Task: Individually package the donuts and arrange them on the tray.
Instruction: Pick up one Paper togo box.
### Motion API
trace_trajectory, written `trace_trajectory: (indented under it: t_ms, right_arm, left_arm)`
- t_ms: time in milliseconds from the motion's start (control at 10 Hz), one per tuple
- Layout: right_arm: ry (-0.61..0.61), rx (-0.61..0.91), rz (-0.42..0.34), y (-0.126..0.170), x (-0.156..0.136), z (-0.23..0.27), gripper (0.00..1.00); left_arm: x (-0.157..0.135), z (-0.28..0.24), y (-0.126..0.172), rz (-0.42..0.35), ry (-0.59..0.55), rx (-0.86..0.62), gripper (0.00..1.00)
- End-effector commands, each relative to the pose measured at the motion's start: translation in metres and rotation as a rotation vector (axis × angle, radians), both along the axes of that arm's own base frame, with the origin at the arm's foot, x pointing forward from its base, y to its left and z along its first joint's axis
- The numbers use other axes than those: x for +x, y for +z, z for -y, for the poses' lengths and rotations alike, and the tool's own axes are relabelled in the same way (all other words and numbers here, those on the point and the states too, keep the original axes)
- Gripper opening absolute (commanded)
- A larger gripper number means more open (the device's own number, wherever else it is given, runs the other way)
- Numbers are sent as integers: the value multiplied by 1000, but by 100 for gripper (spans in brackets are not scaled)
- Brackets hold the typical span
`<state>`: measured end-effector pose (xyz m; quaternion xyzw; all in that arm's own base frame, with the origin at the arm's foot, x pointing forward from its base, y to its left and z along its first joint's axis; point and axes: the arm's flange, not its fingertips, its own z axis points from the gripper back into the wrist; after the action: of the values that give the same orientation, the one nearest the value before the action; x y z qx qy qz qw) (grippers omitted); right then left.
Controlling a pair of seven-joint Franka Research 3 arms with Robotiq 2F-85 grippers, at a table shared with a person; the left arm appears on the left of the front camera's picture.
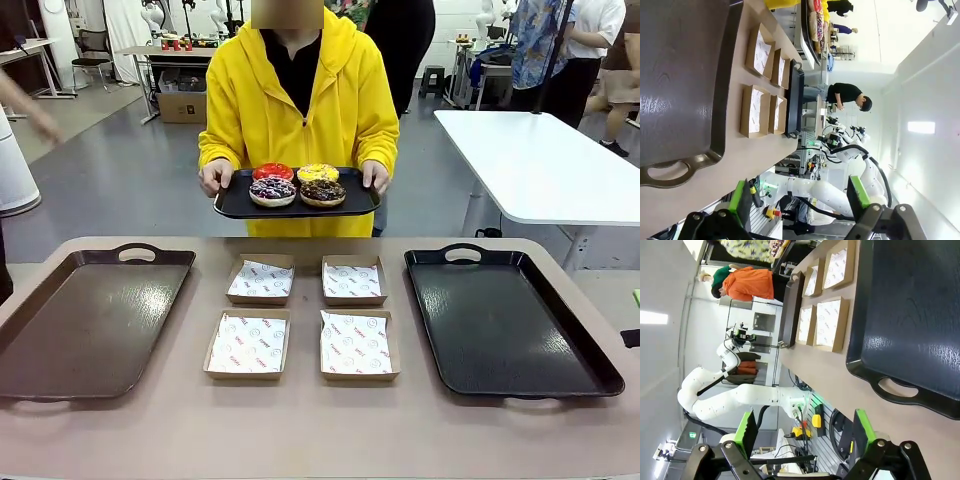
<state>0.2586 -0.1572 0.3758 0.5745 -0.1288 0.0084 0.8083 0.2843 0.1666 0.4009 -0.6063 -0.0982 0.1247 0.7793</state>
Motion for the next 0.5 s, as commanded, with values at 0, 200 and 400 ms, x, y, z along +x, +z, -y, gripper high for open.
trace_trajectory:
  t_ms: [0,200,400]
  right_arm:
    - [-2,19,19,-1,2,1,100]
    - [-2,19,19,-1,2,1,100]
    - [-2,19,19,-1,2,1,100]
  left_arm:
    - [0,0,1,4,12,-15,100]
    - [0,0,1,4,12,-15,100]
    - [0,0,1,4,12,-15,100]
